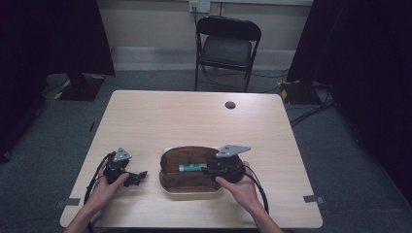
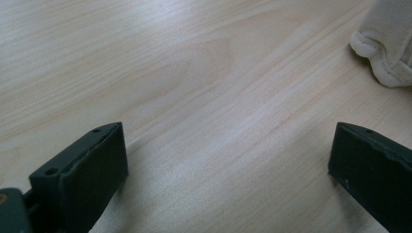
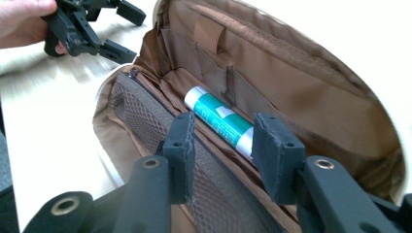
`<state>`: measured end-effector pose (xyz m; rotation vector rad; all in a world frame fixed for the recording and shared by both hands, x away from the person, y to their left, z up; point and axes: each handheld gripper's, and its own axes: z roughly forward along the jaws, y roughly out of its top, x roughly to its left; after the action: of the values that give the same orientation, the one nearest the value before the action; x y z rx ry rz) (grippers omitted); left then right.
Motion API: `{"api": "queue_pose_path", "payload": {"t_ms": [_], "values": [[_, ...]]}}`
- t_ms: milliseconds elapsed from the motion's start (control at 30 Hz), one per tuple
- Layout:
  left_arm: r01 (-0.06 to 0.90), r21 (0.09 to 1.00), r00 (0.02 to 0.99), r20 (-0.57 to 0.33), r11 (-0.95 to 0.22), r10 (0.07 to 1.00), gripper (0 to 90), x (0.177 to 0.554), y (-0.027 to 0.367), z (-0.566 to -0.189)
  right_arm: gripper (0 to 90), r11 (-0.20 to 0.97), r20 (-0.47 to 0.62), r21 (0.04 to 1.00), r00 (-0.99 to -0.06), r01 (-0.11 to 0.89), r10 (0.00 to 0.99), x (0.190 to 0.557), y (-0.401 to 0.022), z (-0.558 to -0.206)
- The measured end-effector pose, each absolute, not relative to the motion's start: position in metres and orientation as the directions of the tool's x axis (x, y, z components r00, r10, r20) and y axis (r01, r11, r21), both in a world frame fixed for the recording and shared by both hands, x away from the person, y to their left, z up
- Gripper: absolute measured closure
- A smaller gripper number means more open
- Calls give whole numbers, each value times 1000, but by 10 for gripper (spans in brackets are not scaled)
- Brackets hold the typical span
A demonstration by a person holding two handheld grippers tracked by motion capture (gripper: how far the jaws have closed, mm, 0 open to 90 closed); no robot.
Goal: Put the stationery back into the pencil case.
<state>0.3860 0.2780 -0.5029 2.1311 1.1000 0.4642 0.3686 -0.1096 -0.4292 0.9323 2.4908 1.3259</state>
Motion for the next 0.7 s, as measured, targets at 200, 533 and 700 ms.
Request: {"api": "queue_pose_path", "payload": {"t_ms": [200,533,700], "values": [[571,712,578,3,-408,816,2,386,278,-503,577,387,138,808,-781,445,609,359,-124,-426],[572,713,577,2,-406,817,0,386,278,-503,534,359,129,815,-747,454,652,350,-157,-419],[575,712,574,0,-403,819,0,386,279,-503,480,334,107,823,-703,460,703,347,-177,-419]]}}
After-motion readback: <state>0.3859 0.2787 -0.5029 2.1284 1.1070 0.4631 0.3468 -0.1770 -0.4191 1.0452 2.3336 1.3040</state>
